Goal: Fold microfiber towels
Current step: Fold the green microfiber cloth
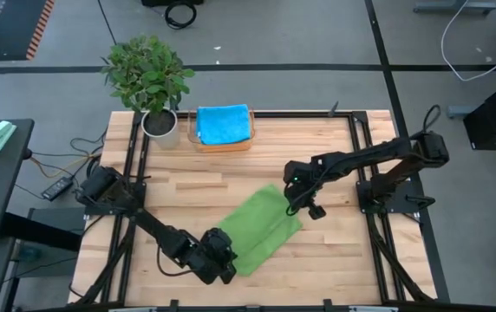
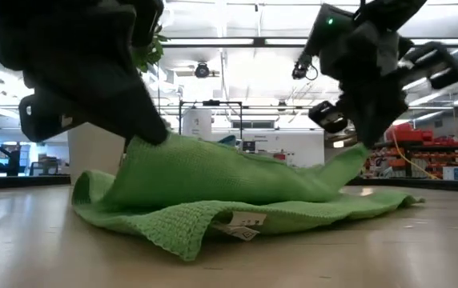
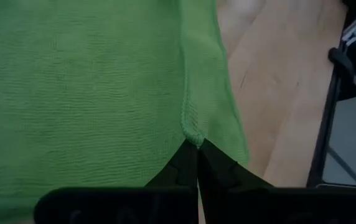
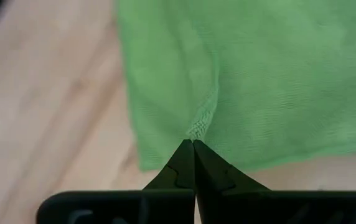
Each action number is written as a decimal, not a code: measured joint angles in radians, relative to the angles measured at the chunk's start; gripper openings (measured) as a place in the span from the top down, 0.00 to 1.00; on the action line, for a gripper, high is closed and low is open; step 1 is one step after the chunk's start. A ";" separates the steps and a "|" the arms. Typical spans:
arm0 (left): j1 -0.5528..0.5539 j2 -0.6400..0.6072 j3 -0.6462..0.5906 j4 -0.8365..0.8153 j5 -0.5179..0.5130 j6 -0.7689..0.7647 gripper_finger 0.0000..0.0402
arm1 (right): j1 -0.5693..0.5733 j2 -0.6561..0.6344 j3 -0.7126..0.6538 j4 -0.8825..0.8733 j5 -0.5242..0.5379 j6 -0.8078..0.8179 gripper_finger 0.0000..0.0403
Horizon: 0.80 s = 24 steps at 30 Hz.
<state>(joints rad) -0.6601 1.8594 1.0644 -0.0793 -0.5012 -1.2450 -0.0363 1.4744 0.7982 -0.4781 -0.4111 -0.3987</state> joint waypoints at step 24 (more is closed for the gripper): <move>-0.011 -0.008 -0.001 0.072 0.103 0.087 0.99 | 0.144 0.120 -0.005 -0.042 0.045 0.029 1.00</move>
<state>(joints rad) -0.6716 1.8519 1.0634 -0.0073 -0.3981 -1.1580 0.1074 1.5944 0.7929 -0.5196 -0.3665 -0.3692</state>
